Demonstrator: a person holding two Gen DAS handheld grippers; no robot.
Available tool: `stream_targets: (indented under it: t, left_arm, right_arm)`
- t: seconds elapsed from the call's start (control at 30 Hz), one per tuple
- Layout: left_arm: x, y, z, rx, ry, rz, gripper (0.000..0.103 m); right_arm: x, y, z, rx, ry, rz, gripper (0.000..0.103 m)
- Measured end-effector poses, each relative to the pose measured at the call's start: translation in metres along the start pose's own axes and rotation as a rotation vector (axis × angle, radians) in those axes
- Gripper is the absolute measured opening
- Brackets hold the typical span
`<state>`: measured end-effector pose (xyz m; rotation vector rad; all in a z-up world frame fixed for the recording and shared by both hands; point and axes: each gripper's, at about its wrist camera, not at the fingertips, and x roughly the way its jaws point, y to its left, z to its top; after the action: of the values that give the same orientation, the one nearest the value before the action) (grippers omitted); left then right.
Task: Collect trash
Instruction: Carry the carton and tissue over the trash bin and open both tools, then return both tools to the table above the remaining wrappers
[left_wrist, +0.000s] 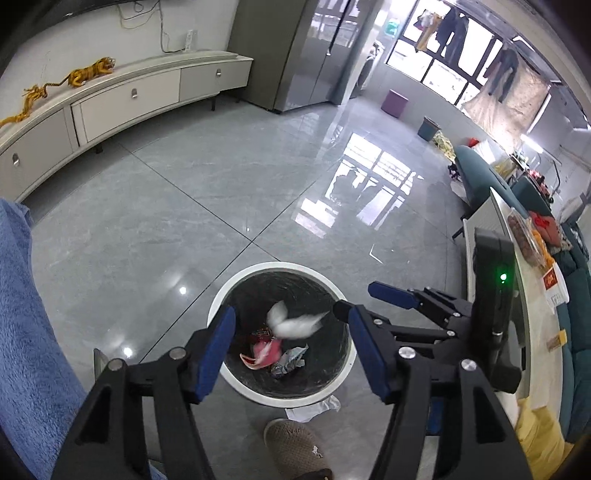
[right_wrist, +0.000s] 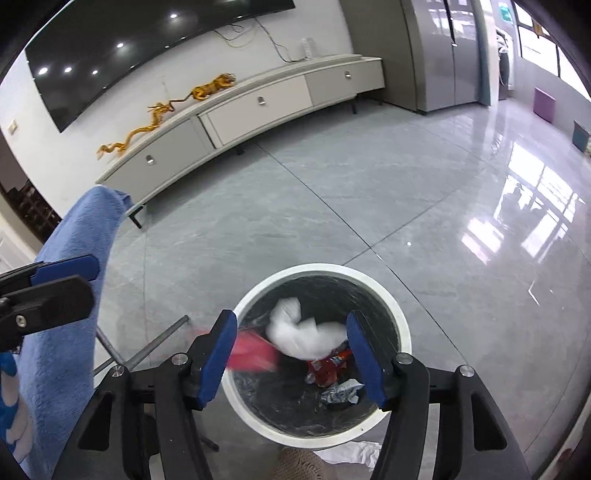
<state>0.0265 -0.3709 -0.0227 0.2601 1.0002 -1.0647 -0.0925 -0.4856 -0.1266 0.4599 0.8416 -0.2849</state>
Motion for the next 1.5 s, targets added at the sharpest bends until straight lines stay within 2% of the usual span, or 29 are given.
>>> stream_targets:
  t: [0.17,0.5,0.73,0.83,0.93,1.1,1.5]
  left_arm:
    - [-0.024,-0.001,-0.007,0.004,-0.055,0.039,0.062]
    - [-0.11,0.003,-0.041,0.001,-0.264,0.166,0.062]
    - [-0.158,0.011,-0.07,-0.002,-0.284,0.233,0.062]
    - [-0.18,0.023,-0.083,-0.036,-0.285,0.242,0.062]
    - [-0.207,0.038,-0.102,-0.067,-0.321,0.267,0.062]
    - [-0.243,0.065,-0.135,-0.134,-0.361,0.329,0.062]
    - [-0.322,0.152,-0.216,-0.317,-0.421,0.476,0.062]
  right_arm:
    - [-0.007,0.003,-0.003,0.0,-0.004,-0.009,0.059]
    - [-0.055,0.039,-0.003,-0.061,-0.082,-0.013,0.059]
    - [-0.088,0.086,-0.006,-0.126,-0.129,0.033,0.06]
    - [-0.104,0.11,-0.007,-0.166,-0.154,0.06,0.06]
    - [-0.118,0.132,-0.008,-0.203,-0.176,0.083,0.06]
    - [-0.139,0.17,-0.01,-0.265,-0.209,0.122,0.06]
    - [-0.158,0.258,-0.022,-0.408,-0.246,0.187,0.06]
